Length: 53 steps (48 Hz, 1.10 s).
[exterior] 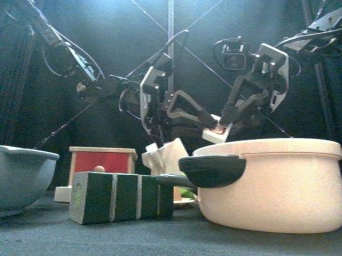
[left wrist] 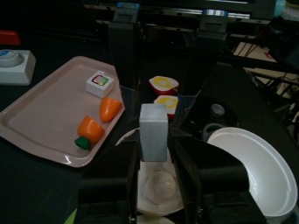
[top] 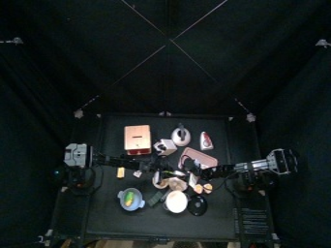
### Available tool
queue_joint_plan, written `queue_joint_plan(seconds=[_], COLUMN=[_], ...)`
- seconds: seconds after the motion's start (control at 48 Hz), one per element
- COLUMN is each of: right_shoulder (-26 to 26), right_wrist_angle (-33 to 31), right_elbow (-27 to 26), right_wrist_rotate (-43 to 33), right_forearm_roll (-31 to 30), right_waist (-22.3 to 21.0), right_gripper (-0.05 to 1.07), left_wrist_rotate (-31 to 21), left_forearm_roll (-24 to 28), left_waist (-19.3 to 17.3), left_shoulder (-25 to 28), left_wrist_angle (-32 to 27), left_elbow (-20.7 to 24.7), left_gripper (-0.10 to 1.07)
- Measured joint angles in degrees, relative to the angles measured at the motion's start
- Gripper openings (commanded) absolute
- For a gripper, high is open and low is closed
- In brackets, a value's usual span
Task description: Place white sushi piece below drawer
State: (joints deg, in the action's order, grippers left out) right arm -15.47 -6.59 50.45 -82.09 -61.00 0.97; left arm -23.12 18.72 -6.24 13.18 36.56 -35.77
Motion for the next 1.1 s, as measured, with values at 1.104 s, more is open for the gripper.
queue_joint_plan(seconds=[1.104], right_shoulder=[-1.1], right_wrist_angle=[-8.5], right_elbow=[2.0], right_wrist_rotate=[-0.2], right_forearm_roll=[5.2], right_waist=[-0.3], right_gripper=[0.8], left_wrist_rotate=[-0.1], left_forearm_roll=[-25.0], left_waist=[-1.6], left_shoulder=[-21.9], left_wrist_angle=[-17.2], left_elbow=[-28.0], left_gripper=[0.67])
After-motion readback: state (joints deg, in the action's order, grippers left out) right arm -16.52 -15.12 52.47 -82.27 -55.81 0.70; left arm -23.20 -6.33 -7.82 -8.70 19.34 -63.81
